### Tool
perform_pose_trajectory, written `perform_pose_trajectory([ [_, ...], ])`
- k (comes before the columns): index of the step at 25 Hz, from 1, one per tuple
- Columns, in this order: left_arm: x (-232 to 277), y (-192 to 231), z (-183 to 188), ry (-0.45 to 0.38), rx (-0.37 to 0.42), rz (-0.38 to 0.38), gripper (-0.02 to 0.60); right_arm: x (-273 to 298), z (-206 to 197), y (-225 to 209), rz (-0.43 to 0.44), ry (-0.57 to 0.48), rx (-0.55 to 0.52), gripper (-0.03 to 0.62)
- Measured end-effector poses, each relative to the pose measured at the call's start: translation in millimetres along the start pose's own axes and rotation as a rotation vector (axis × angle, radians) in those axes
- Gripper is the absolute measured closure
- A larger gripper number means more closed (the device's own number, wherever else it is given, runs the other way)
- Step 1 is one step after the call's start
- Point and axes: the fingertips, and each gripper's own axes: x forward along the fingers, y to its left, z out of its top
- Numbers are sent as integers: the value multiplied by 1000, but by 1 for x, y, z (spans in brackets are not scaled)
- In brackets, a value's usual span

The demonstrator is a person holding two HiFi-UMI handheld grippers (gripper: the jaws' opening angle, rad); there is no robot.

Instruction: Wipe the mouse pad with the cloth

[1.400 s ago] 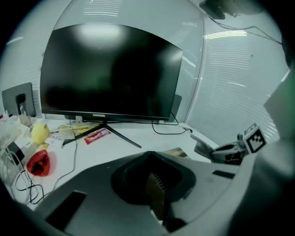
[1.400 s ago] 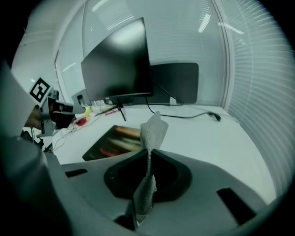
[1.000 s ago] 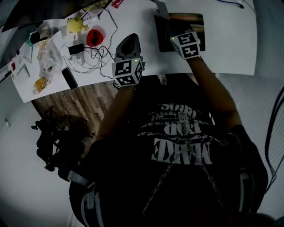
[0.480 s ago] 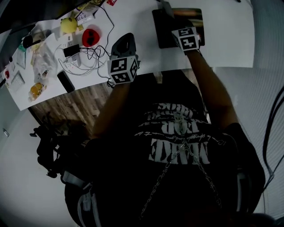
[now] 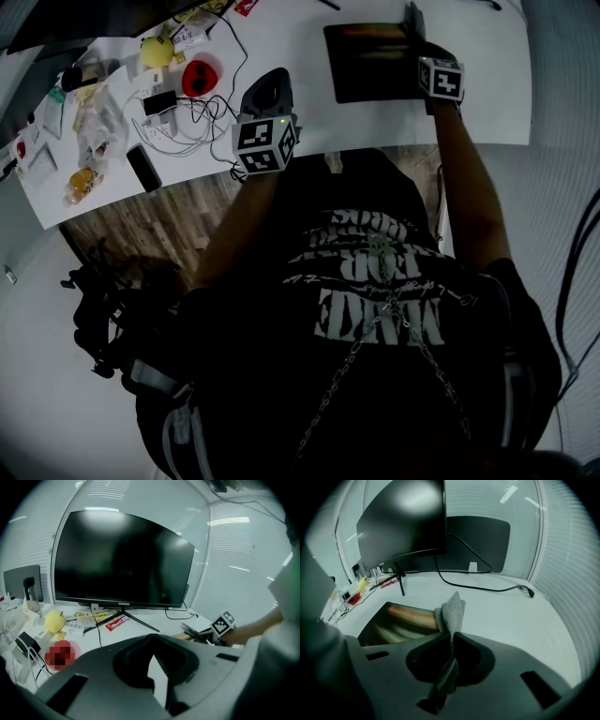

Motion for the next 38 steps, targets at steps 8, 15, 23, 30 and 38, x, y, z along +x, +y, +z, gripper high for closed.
perform_pose_trajectory([
  [8, -10, -5, 16, -24, 8, 2, 577, -20, 8, 159, 335, -27, -39, 576],
  [15, -21, 7, 21, -29, 18, 26, 577, -10, -9, 208, 365, 26, -232, 574],
  [23, -15, 1, 26, -35, 20, 7, 577, -20, -35, 67, 152, 12, -76, 574],
  [30, -26, 1, 35, -47, 30, 16, 577, -37, -50, 13, 66, 18, 44, 576],
  [38, -35, 0, 35, -53, 28, 23, 577, -68, -46, 221, 449, 9, -191, 574],
])
